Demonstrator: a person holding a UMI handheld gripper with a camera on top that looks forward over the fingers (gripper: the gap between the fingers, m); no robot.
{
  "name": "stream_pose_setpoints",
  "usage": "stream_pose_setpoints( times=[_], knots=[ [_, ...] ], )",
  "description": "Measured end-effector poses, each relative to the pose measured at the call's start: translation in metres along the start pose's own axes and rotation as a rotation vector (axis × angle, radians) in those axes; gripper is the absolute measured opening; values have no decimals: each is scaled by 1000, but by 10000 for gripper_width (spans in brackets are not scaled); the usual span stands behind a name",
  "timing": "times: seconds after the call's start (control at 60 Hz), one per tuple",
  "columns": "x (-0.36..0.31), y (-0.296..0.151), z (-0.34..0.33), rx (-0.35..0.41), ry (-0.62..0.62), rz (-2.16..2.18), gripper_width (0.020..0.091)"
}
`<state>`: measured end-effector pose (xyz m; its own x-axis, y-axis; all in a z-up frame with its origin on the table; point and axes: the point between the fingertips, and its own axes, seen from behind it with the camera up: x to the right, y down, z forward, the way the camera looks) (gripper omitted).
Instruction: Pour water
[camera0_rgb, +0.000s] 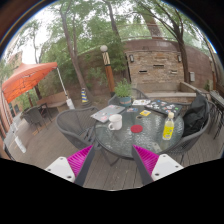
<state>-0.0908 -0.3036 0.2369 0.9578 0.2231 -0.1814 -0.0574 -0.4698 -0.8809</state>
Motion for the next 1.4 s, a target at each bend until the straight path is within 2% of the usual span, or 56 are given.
stream_pose_setpoints(
  times=[0.1,0.267,0.383,0.517,0.65,0.783,0.833,0.917,0.983,1.133,1.267,1.3,1.317,1.35,1.367,1.4],
  knots=[
    [20,-2,4,2,97,18,831],
    [-17,20,49,-28,258,135,833],
    [-20,30,58,-69,316,180,841],
    [-2,28,69,-59,345,142,841],
    [47,38,99,-54,340,135,836],
    [133,38,146,40,354,116,834],
    [175,39,162,51,392,93,831],
    [242,25,181,133,467,44,839],
    [284,22,197,165,509,45,839],
    [331,14,231,220,514,19,839],
    [359,-9,254,285,541,-26,838],
    [364,-17,257,303,551,-40,815],
    [366,-21,258,313,554,-45,778],
    [370,-28,258,335,559,-54,628],
    [370,-32,258,348,561,-59,519],
    [371,-31,259,351,567,-56,499]
  ],
)
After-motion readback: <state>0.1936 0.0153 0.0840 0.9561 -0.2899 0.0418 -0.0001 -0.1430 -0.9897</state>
